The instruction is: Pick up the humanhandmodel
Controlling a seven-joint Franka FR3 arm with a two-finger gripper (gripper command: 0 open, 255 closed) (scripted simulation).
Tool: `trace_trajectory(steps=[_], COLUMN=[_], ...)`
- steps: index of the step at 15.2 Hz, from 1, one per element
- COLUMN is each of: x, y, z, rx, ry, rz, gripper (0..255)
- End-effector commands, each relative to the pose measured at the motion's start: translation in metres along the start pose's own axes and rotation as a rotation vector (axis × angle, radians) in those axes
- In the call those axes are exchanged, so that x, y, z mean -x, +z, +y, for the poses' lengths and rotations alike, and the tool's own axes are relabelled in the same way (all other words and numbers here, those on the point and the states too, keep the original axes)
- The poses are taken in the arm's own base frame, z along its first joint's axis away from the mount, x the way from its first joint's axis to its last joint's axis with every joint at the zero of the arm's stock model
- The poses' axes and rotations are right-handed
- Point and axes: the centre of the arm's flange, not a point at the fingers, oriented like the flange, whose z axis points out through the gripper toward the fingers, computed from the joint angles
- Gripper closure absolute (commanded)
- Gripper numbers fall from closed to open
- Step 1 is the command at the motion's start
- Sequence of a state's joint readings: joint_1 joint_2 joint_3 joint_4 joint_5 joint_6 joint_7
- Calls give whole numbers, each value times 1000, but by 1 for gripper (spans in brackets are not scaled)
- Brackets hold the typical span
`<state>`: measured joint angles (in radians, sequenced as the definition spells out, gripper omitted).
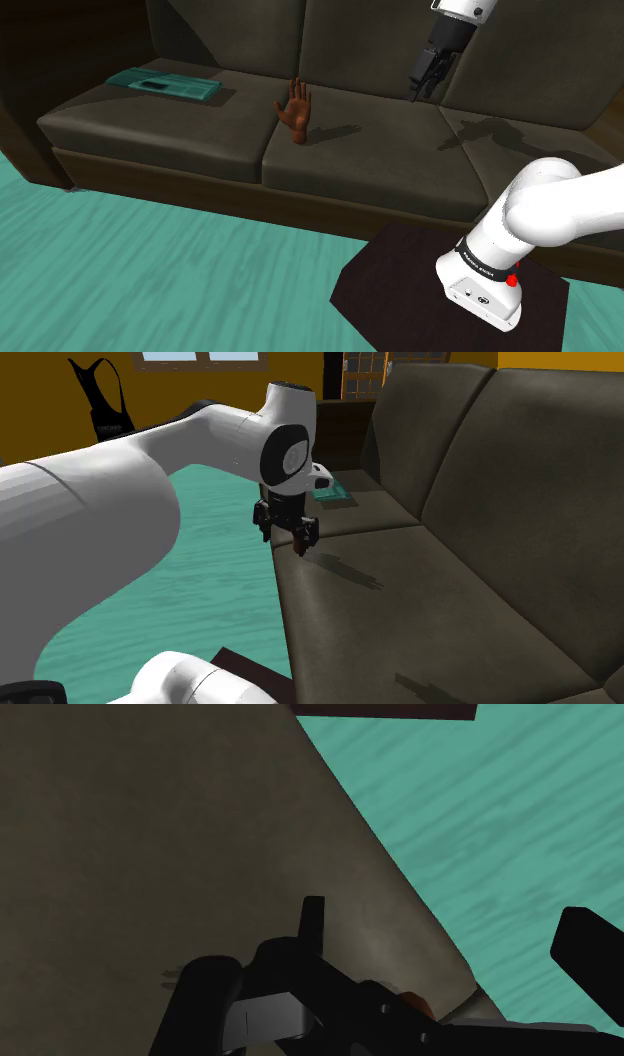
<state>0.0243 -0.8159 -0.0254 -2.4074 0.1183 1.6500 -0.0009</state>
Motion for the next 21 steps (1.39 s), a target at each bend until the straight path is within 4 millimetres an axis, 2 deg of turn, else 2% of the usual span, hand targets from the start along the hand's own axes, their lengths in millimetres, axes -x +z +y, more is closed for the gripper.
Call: trace_trajectory(steps=[1, 11, 21], x=[0, -121, -234], y=[0, 42, 84], z=[0, -34, -89], rx=[0, 21, 41], ry=[0, -182, -365], rz=[0, -1, -1], gripper=[0, 0, 0])
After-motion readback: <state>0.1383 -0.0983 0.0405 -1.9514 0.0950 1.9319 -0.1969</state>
